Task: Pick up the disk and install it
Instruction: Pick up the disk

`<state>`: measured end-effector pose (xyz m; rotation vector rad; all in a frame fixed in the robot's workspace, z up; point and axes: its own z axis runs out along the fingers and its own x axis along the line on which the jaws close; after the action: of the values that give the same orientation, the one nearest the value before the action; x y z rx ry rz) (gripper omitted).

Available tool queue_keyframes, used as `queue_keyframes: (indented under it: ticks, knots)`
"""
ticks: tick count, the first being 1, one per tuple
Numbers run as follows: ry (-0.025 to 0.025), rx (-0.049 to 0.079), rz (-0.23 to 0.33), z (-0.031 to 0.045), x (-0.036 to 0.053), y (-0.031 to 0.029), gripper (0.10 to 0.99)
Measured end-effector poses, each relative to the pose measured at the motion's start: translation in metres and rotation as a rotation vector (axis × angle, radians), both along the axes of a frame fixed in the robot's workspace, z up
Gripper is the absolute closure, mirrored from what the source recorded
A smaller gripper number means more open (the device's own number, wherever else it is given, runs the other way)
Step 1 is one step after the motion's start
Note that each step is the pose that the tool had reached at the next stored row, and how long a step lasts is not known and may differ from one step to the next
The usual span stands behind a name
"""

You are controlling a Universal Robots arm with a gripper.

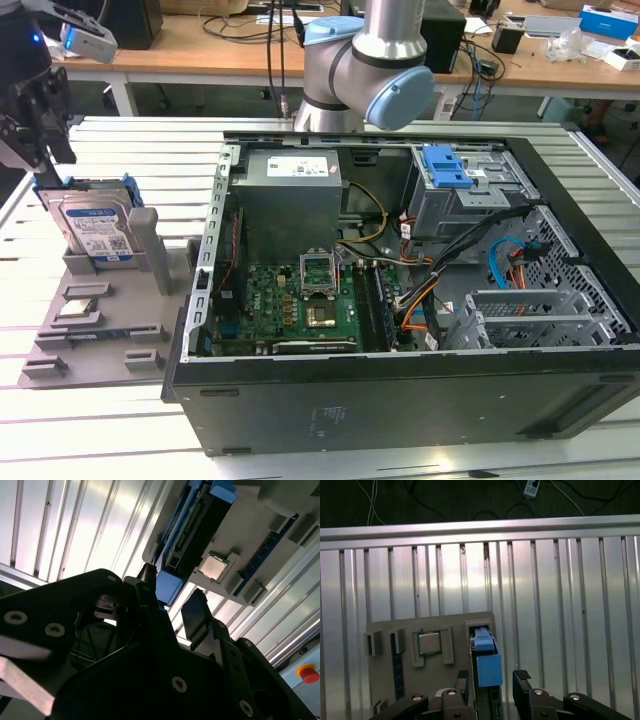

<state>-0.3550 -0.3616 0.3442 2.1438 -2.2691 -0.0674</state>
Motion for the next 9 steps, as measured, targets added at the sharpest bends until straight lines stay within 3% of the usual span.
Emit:
queue_keyframes:
  ticks: [9]
  knots:
    - [0.0,0.0,0.0,-0.0076,0.0,-0.0001,0.604]
